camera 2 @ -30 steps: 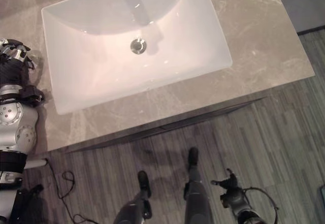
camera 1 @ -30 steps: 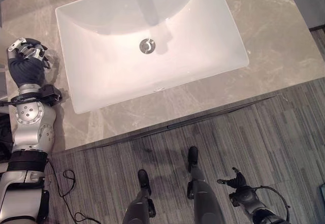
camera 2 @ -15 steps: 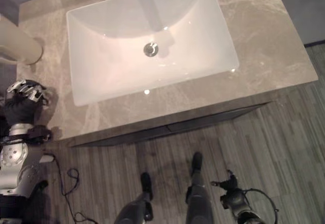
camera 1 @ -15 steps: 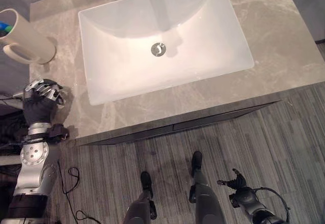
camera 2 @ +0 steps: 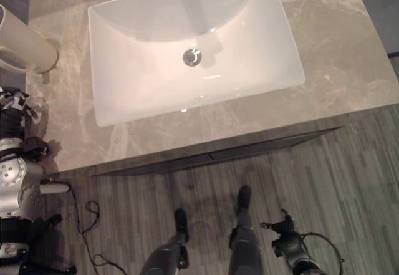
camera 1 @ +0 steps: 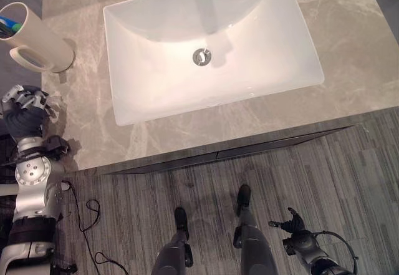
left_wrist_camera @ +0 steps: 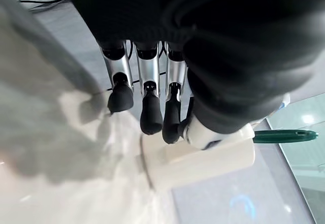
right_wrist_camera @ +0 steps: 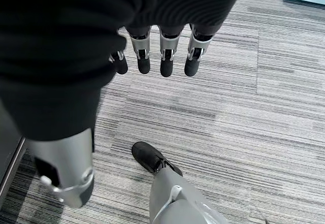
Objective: Put brush and paste in cup on sink, flatten towel.
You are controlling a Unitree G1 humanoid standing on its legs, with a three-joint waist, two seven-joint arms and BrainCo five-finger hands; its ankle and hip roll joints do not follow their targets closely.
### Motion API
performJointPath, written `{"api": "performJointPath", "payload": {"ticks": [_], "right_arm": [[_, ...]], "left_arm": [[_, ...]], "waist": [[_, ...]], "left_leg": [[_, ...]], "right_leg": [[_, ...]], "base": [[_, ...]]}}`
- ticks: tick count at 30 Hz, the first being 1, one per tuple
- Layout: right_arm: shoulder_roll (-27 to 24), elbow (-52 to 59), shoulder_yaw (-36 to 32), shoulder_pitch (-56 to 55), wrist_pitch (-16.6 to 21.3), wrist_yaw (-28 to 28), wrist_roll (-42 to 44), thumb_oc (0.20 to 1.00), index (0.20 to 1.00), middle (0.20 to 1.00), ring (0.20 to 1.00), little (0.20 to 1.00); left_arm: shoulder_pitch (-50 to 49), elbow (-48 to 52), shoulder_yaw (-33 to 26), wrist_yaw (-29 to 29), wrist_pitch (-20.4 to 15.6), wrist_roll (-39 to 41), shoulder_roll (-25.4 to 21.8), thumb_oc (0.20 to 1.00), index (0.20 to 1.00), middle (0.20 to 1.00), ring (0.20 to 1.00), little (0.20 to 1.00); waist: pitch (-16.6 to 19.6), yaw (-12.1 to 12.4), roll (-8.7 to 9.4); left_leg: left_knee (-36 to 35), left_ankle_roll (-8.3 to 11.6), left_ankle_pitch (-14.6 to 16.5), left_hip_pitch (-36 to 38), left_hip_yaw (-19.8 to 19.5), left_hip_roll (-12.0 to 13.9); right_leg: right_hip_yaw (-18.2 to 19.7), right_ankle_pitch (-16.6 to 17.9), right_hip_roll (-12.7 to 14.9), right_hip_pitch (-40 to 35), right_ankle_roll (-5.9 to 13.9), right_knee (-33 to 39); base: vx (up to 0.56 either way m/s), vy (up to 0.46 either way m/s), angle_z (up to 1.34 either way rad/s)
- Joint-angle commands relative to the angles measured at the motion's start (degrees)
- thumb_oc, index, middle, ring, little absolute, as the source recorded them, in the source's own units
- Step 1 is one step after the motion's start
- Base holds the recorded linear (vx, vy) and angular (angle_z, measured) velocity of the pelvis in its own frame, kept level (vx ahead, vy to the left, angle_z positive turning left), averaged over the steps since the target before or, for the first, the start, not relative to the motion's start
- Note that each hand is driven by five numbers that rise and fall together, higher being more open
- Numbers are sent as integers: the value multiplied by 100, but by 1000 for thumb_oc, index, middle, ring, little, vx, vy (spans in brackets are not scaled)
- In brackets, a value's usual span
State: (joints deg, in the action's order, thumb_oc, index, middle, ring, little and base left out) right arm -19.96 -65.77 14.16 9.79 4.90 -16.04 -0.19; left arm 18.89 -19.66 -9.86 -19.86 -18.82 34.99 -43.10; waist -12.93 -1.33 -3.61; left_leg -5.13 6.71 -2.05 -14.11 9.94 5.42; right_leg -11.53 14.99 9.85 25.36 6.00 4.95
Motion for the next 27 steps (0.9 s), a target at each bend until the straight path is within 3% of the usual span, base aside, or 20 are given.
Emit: {"api": "performJointPath", "payload": {"ticks": [1,9,15,27], "right_arm": [[-50,10,38,106,67,-85,227,1000,1000,1000,1000,1000],[29,43,135,82,121,-86,388,1000,1000,1000,1000,1000],[86,77,233,125,156,-84,439,1000,1000,1000,1000,1000],[165,145,350,116,172,-105,366,1000,1000,1000,1000,1000]], "left_arm": [[1030,-699,268,-303,-296,58,-921,200,200,200,200,200],[2043,-1658,741,-477,-228,174,-1306,200,200,200,200,200],[2703,-2227,1190,-453,-170,252,-1345,200,200,200,200,200],[2737,-1810,1502,-453,-157,-81,-1130,200,200,200,200,200]], "waist": [[-53,-208,57],[-26,-350,216],[-32,-423,295],[-29,-426,375]], "left_leg": [[13,-91,-400,-401,-154,-183],[13,-63,-405,-445,-80,-103],[13,-47,-422,-500,-83,-69],[13,-67,-398,-520,-144,-93]], "right_leg": [[85,-405,185,-662,573,5],[177,-361,125,-559,596,5],[184,-350,108,-505,608,5],[168,-347,115,-518,614,5]], "base": [[0,0,0],[20,1,-5],[14,5,-5],[0,0,0]]}}
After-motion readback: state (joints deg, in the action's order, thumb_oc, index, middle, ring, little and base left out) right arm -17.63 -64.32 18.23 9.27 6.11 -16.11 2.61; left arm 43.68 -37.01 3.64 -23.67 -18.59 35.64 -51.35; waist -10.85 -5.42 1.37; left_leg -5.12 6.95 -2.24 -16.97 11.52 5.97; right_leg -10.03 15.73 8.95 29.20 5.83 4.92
